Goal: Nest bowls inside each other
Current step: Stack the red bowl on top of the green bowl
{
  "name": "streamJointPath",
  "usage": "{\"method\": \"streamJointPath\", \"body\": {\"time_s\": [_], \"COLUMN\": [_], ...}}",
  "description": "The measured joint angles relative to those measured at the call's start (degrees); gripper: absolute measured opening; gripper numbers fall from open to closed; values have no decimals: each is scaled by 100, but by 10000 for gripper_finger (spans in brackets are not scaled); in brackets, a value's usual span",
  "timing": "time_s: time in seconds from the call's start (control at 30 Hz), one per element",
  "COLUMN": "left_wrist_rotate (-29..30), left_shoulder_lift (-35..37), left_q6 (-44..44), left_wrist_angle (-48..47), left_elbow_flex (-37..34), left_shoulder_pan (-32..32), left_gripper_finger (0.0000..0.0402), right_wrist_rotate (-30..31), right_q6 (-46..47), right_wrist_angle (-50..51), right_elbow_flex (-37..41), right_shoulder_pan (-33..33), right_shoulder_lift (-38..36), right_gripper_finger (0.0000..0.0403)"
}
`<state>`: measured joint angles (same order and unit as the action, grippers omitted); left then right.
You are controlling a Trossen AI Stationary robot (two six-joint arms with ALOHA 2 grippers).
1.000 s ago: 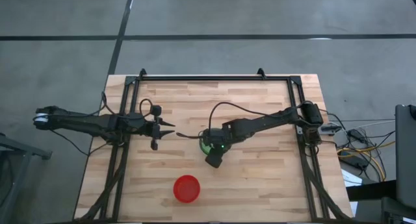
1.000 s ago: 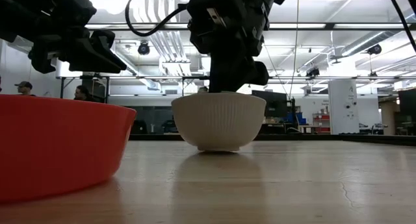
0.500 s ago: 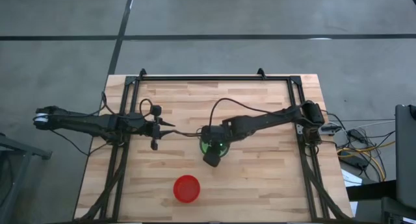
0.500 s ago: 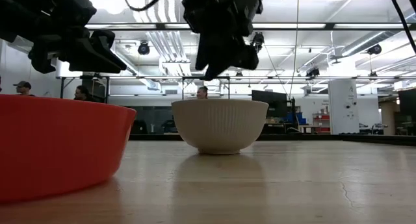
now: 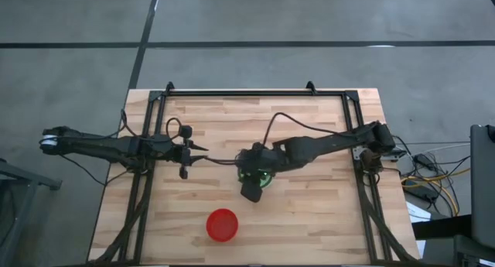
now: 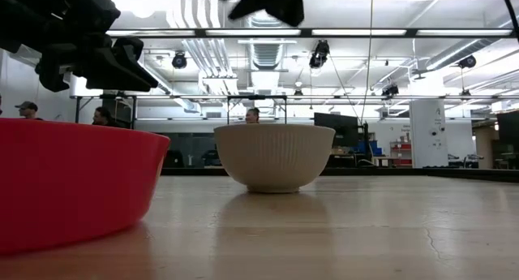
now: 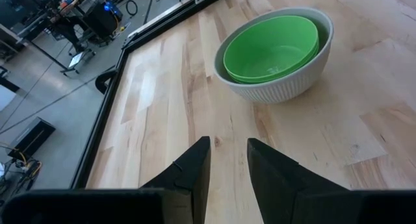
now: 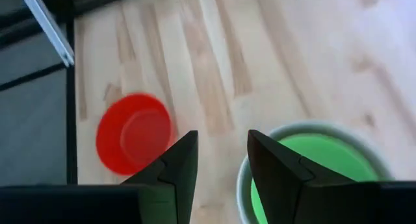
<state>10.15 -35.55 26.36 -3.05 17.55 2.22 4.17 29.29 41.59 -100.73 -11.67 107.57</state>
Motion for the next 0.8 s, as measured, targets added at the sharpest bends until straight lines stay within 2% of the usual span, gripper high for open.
{"method": "streamJointPath", "body": {"time_s": [0.1, 0.4, 0.67, 0.8], "left_wrist_rotate": [-1, 0, 0, -1], "left_shoulder_lift": [0, 0, -2, -2], "left_q6": [1, 0, 1, 0], "left_wrist_angle": [0, -6, -2, -2], "left_elbow_flex": [1, 1, 1, 1], "left_shoulder_pan": [0, 0, 0, 0], "left_gripper_finger": [108, 108, 108, 108], "right_wrist_rotate": [238, 402, 1192, 1383], "right_q6": [-62, -51, -164, -347], "right_wrist_angle": [-25, -31, -71, -80], "right_elbow_flex": [-15, 36, 64, 66], "right_shoulder_pan": [-76, -184, -452, -546], "right_shoulder_lift": [-201, -530, -829, -975], "right_gripper_finger": [132, 132, 132, 132]}}
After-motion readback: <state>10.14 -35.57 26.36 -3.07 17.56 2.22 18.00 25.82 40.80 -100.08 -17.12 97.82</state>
